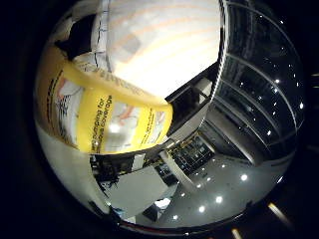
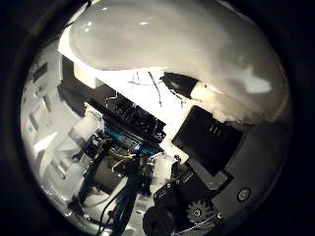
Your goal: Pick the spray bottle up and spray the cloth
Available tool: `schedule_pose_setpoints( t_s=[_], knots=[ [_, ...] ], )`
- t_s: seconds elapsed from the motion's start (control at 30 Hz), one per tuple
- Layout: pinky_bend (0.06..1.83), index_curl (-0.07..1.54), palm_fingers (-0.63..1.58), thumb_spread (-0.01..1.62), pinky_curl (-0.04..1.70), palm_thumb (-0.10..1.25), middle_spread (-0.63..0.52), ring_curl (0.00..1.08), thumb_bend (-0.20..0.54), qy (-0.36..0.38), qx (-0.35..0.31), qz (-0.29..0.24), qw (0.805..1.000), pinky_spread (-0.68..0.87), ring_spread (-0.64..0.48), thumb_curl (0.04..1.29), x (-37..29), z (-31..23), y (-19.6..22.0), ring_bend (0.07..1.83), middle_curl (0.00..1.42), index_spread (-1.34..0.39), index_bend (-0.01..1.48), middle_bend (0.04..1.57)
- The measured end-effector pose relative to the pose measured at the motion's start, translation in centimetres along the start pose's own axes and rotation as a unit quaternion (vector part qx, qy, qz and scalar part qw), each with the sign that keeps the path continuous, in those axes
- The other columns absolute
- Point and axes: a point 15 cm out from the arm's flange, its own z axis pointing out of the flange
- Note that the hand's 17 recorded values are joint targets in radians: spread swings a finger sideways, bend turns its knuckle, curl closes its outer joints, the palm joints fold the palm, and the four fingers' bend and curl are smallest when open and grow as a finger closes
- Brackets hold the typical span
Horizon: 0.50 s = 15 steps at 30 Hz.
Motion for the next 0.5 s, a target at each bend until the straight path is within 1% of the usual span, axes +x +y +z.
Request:
schedule_pose_setpoints(
  t_s=[0.2,0.33,0.5],
  knots=[
    [0.99,0.69,1.19,1.01,1.46,1.04,-0.07,0.63,-0.014,-0.005,0.023,0.021,1.000,-0.14,-0.17,0.67,1.5,-1.3,0.7,1.47,0.61,-0.17,1.22,1.38],
    [0.99,0.69,1.19,1.02,1.46,1.04,-0.07,0.63,-0.014,-0.012,0.035,0.040,0.999,-0.14,-0.17,0.67,2.4,-1.1,0.2,1.47,0.61,-0.17,1.22,1.38],
    [0.99,0.69,1.19,1.02,1.46,1.04,-0.07,0.63,-0.014,-0.029,0.038,0.047,0.998,-0.14,-0.17,0.67,2.2,-0.5,-0.3,1.47,0.61,-0.17,1.22,1.38]
  ],
)
